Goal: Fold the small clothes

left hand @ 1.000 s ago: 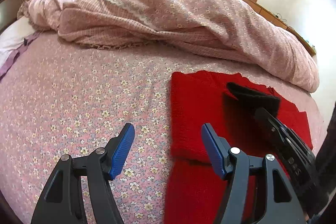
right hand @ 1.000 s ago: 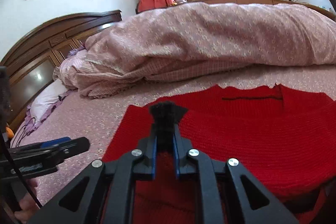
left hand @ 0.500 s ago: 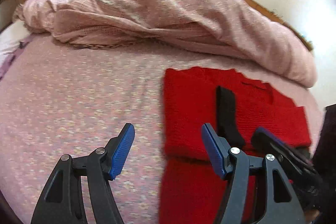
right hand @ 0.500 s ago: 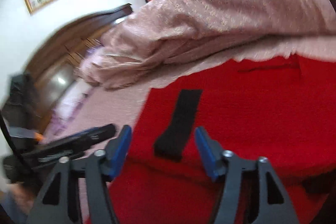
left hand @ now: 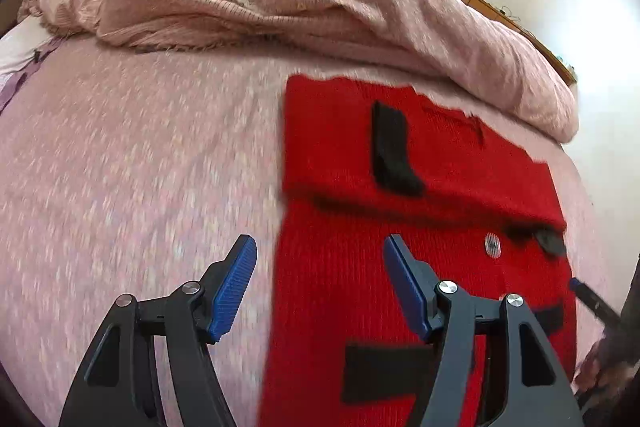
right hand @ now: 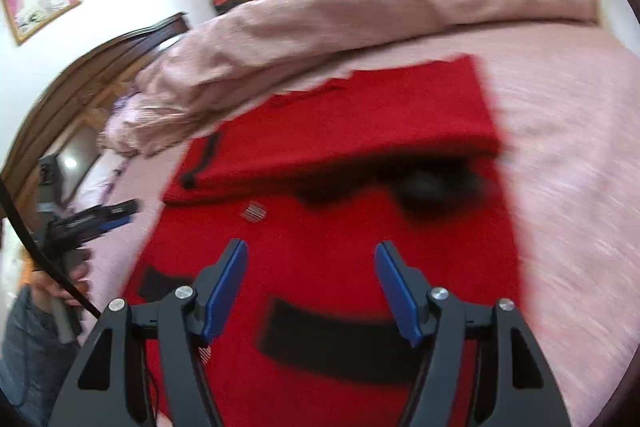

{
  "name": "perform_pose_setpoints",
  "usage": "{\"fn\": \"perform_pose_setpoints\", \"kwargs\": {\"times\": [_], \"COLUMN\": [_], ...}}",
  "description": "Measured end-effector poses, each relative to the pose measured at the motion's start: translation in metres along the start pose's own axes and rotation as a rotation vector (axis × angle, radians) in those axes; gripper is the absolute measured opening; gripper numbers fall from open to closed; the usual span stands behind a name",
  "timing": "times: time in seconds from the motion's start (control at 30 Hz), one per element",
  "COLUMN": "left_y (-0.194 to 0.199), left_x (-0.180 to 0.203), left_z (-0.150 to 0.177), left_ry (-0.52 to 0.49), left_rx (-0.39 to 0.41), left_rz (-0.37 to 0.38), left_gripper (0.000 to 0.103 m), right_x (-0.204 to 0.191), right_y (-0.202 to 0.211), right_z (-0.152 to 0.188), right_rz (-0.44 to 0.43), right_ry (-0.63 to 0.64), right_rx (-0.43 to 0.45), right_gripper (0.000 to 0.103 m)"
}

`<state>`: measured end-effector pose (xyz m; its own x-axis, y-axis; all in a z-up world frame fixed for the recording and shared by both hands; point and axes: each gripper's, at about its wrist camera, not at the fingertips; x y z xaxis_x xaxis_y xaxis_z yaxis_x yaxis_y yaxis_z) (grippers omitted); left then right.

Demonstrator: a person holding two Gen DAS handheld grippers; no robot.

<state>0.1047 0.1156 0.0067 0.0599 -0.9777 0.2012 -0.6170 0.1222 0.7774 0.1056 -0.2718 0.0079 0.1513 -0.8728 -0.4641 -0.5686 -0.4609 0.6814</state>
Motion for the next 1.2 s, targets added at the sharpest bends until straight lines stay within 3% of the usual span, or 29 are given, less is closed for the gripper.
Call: {"fn": "perform_pose_setpoints", "kwargs": {"times": [0.1,0.2,0.27,0.33,0.37,0.57,0.63,0.7,0.77,0.93,1.1,1.2], "left_y": [0.016,0.022,0.022,0.025,0.029,0.045,0.052,0.055,0.052,0.042,0.054,0.053], "left_x": [0.005,0.001,-0.009,-0.015,-0.017,-0.003,0.000,-0.002,-0.005,-0.023,-0.026,-0.020], "left_z": [0.036,0.067,0.084,0.095,0.100,0.126,0.138,0.142,0.136,0.122,0.140,0.139], "left_ry": [-0.038,-0.052,-0.008,0.013,0.013,-0.046,-0.041,-0.008,0.030,0.153,0.223,0.196], "left_rx": [-0.018,-0.074,-0.113,-0.110,-0.094,-0.153,-0.126,-0.078,-0.067,-0.047,-0.070,-0.063], "left_rz": [-0.028,-0.027,-0.012,0.013,0.026,0.134,0.172,0.180,0.197,0.264,0.375,0.360], "left_gripper": [0.061,0.061,0.061,0.061,0.061,0.076,0.079,0.079,0.079,0.080,0.080,0.080], "right_x": [0.038,0.069,0.092,0.114,0.119,0.119,0.117,0.118,0.122,0.139,0.134,0.123], "right_y": [0.032,0.054,0.057,0.051,0.054,0.066,0.068,0.071,0.071,0.066,0.061,0.055], "right_z": [0.018,0.030,0.040,0.055,0.060,0.086,0.096,0.103,0.103,0.105,0.116,0.117], "right_rz": [0.044,-0.013,-0.066,-0.136,-0.166,-0.271,-0.320,-0.358,-0.364,-0.493,-0.512,-0.465], "right_ry": [-0.065,-0.148,-0.244,-0.339,-0.346,-0.323,-0.337,-0.358,-0.408,-0.540,-0.520,-0.482], "right_rx": [0.016,0.030,-0.010,-0.081,-0.069,-0.079,-0.088,-0.054,-0.006,0.040,-0.012,-0.024], "right_gripper": [0.070,0.070,0.070,0.067,0.067,0.068,0.068,0.068,0.068,0.065,0.052,0.048]}}
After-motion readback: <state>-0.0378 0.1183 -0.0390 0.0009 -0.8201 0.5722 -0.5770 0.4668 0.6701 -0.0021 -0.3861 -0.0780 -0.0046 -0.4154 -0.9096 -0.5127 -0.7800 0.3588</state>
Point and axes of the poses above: each gripper's, at about its wrist camera, not at the fingertips, and y roughly against the way its jaws point, x to its right, z to its underside, and after that the axes turned 7 degrees about -y, right-handed
